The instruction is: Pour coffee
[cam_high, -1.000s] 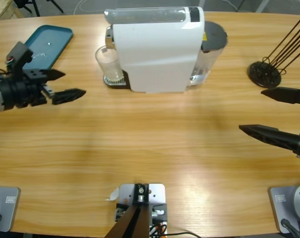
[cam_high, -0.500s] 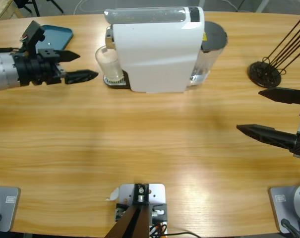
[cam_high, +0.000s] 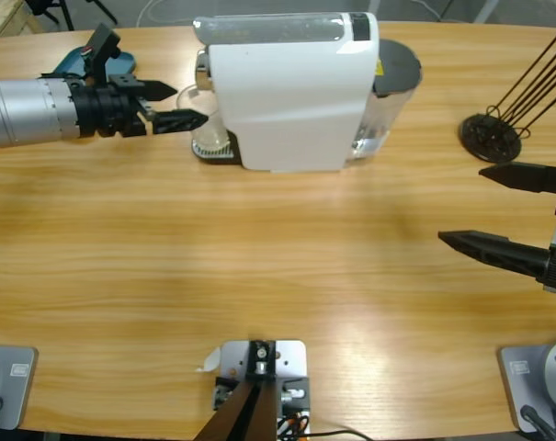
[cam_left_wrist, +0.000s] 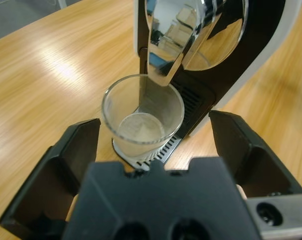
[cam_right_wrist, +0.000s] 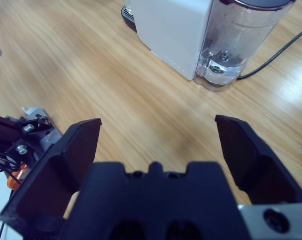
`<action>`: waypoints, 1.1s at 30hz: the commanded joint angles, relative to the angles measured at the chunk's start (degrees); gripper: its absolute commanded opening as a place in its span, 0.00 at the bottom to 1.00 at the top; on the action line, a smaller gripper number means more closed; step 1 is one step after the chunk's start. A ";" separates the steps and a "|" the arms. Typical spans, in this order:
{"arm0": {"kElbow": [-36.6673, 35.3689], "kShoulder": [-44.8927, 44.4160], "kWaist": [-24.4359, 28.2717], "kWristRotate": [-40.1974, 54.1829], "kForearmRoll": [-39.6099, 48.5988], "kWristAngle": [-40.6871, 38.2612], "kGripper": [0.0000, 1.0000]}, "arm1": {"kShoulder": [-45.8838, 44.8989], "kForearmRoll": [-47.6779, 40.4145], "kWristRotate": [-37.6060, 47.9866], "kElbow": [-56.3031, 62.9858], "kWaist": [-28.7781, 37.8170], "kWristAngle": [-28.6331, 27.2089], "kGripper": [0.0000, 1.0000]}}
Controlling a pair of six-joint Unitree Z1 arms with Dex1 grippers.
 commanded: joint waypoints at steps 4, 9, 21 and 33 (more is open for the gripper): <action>-1.96 6.94 0.44 -1.19 -0.75 -2.36 0.92 | 1.27 -0.46 0.76 1.80 -0.15 -0.45 1.00; -2.01 8.24 0.44 -1.11 -0.77 -2.36 0.92 | 1.27 -0.46 0.76 1.80 -0.15 -0.52 1.00; -4.40 10.96 0.44 -1.16 -1.72 -3.87 0.76 | 1.39 -0.46 0.76 1.80 -0.24 -0.52 1.00; -2.15 9.87 0.44 -0.93 -1.90 -5.87 0.31 | 1.53 -0.48 0.76 1.80 -0.24 -0.35 1.00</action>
